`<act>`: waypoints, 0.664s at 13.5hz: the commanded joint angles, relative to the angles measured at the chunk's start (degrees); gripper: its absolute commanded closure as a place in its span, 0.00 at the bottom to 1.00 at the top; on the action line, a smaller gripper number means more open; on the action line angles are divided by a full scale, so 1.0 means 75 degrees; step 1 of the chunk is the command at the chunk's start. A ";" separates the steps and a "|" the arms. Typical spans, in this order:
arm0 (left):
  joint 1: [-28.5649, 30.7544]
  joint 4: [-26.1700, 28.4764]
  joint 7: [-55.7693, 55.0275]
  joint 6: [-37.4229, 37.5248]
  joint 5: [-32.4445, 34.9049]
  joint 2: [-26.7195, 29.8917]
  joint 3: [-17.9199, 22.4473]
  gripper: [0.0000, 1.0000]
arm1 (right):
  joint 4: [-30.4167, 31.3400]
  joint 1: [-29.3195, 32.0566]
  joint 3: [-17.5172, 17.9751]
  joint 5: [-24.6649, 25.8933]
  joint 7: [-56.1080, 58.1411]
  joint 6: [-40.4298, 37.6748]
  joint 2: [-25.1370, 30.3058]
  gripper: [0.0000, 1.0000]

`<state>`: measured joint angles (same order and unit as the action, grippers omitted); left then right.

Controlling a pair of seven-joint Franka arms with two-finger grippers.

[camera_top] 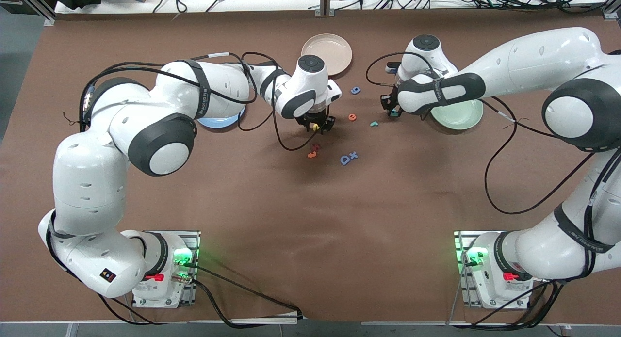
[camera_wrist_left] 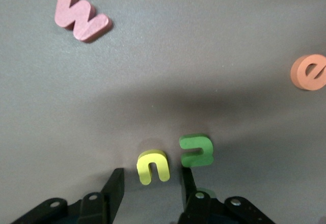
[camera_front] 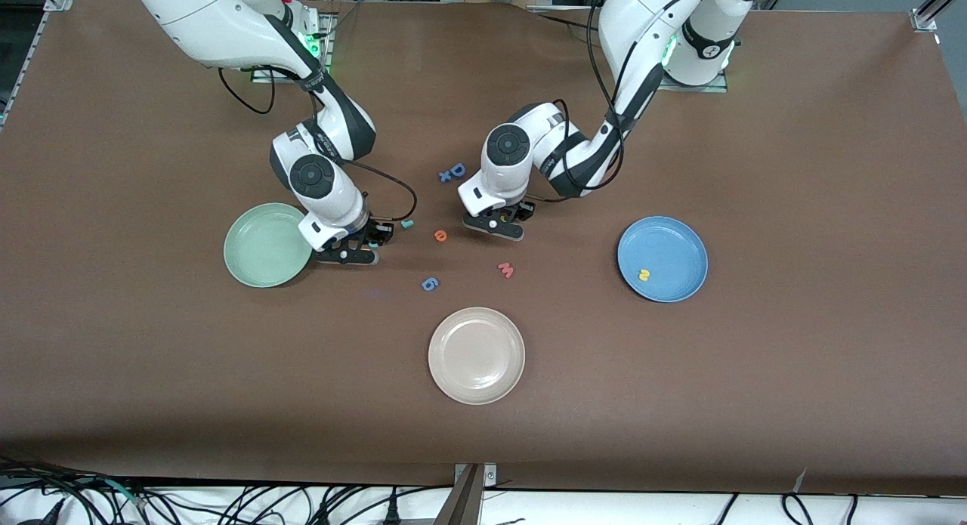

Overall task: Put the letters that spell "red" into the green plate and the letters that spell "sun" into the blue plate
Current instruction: 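Drop the teal p onto the green plate while the left gripper carries the n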

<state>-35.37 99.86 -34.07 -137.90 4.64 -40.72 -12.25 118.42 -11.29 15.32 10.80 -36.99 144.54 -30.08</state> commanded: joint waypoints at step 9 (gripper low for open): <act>0.0028 -0.0014 0.0089 -0.0059 0.0167 0.0062 0.0063 0.99 | -0.0649 0.0122 -0.1980 -0.0150 0.2898 -0.3756 0.1913 0.74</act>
<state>-35.26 99.84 -33.97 -138.25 4.74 -40.56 -11.98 112.62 -10.51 4.05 10.90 -22.47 117.72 -17.11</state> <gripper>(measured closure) 0.740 0.652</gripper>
